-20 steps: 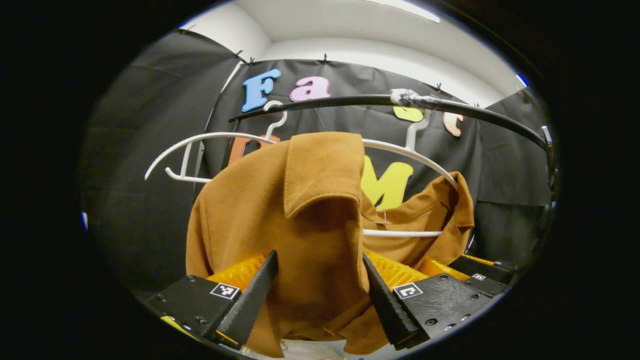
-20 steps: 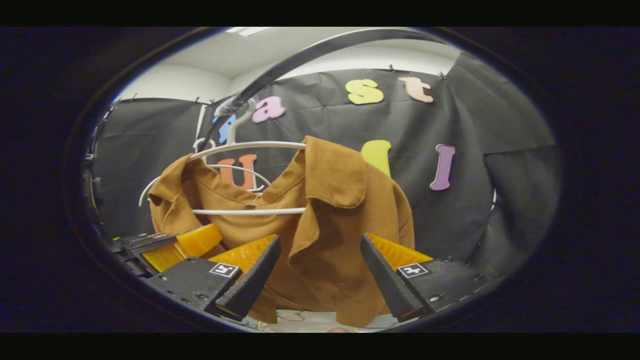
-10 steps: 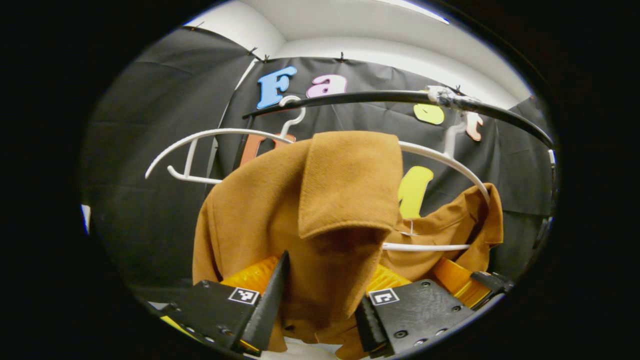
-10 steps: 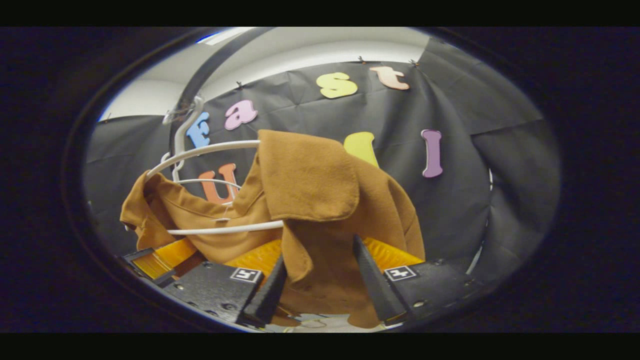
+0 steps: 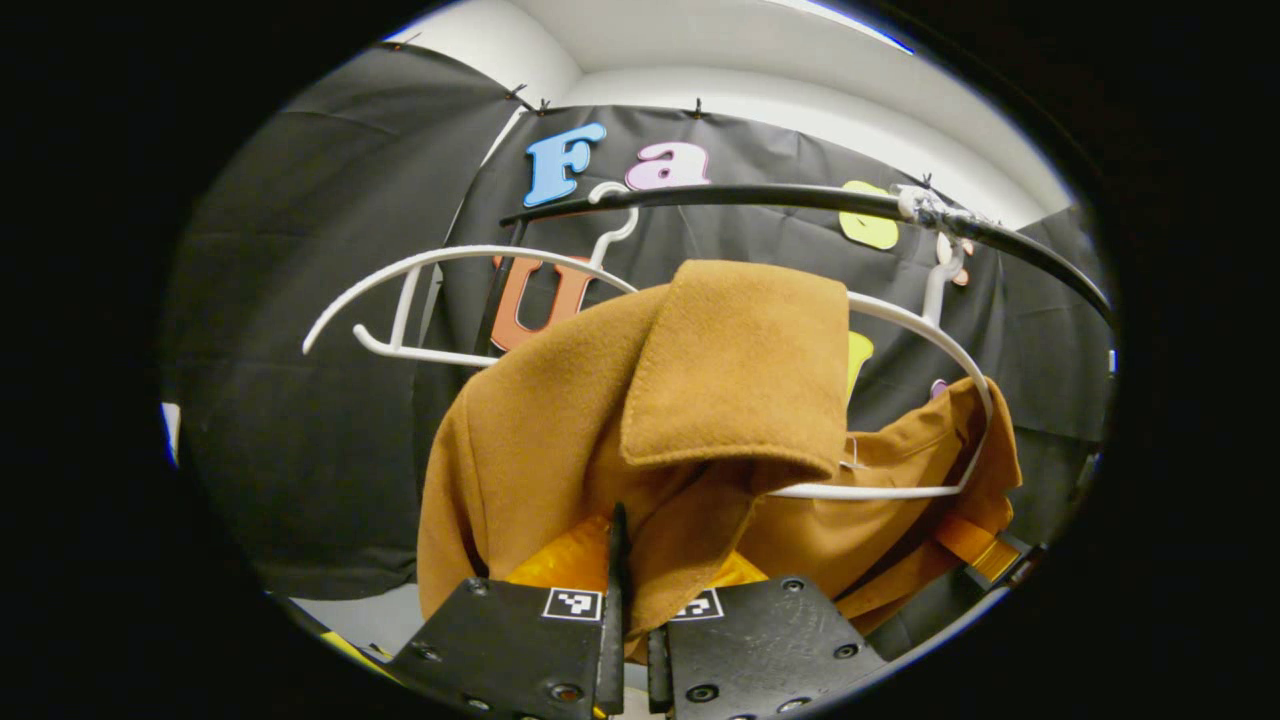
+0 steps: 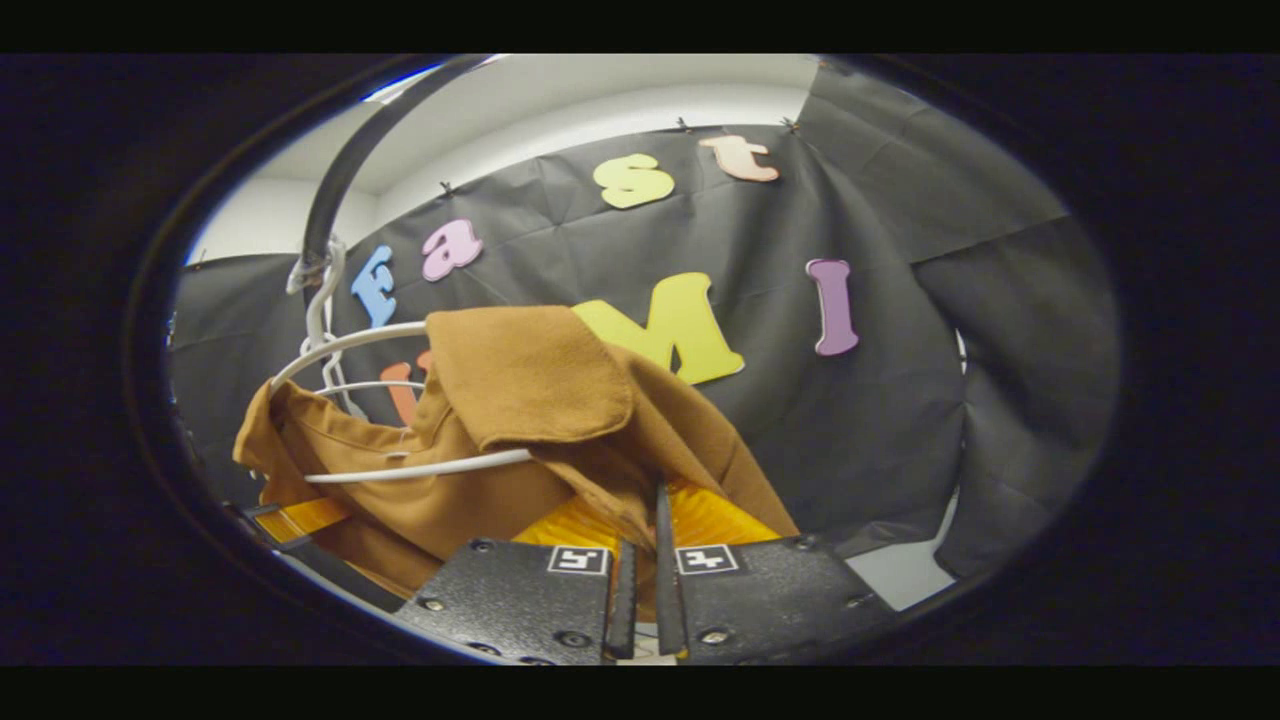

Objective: Grasp the clothes on the hanger with both hands and then place them into the laundry hamper below.

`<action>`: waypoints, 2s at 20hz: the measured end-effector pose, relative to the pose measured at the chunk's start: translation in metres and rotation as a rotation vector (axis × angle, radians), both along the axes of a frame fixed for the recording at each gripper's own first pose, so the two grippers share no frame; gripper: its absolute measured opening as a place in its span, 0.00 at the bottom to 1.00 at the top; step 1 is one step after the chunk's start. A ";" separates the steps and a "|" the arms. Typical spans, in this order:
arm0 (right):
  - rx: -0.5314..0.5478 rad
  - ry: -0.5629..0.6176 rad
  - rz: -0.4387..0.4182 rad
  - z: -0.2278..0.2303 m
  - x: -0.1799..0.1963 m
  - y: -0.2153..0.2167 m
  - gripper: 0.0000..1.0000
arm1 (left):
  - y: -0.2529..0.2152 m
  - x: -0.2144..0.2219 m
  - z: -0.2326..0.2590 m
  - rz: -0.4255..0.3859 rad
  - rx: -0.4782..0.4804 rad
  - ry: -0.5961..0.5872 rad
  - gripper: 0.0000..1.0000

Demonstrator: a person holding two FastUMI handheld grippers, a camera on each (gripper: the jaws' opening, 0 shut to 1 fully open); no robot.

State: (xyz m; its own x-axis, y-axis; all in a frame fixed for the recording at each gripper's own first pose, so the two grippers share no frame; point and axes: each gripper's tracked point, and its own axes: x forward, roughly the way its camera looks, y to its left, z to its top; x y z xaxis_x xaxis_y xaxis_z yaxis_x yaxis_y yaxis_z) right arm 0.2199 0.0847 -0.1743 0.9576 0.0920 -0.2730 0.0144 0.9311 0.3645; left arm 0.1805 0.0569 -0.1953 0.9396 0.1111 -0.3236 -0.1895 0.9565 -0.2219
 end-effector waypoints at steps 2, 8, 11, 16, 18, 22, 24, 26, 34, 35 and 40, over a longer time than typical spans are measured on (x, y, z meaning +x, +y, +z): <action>0.012 -0.006 -0.001 0.005 -0.004 -0.007 0.07 | -0.002 -0.010 0.003 -0.023 0.008 -0.001 0.06; 0.040 -0.055 -0.032 0.022 -0.007 -0.028 0.05 | 0.020 -0.036 0.029 0.024 0.025 -0.046 0.05; 0.148 -0.070 -0.025 0.031 -0.008 -0.030 0.06 | 0.026 -0.044 0.044 0.033 0.014 -0.078 0.05; 0.266 -0.067 0.026 0.031 -0.015 -0.031 0.06 | 0.020 -0.060 0.047 -0.003 0.035 -0.055 0.05; 0.244 -0.093 0.026 0.040 -0.013 -0.037 0.05 | 0.015 -0.067 0.044 -0.029 0.045 -0.027 0.05; 0.283 -0.136 0.016 0.059 -0.006 -0.052 0.06 | 0.004 -0.081 0.056 -0.073 0.029 -0.017 0.05; 0.280 -0.153 0.013 0.065 -0.001 -0.059 0.05 | 0.007 -0.079 0.066 -0.076 0.041 -0.039 0.05; 0.296 -0.174 0.007 0.076 0.003 -0.065 0.06 | 0.016 -0.079 0.074 -0.061 0.034 -0.052 0.05; 0.344 -0.159 0.008 0.082 0.028 -0.084 0.05 | 0.059 -0.057 0.086 -0.010 0.062 -0.069 0.06; 0.343 -0.153 0.000 0.081 0.032 -0.089 0.06 | 0.066 -0.055 0.088 -0.006 0.071 -0.070 0.01; 0.362 -0.124 0.035 0.071 0.047 -0.082 0.05 | 0.093 -0.043 0.091 0.014 0.077 -0.086 0.05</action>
State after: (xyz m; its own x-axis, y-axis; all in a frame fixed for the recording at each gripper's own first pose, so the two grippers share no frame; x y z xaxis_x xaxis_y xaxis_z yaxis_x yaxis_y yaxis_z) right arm 0.2666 0.0029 -0.1034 0.9759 0.1946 -0.0990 -0.0802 0.7411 0.6665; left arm 0.1371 0.1499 -0.1038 0.9618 0.1454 -0.2319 -0.1860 0.9688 -0.1639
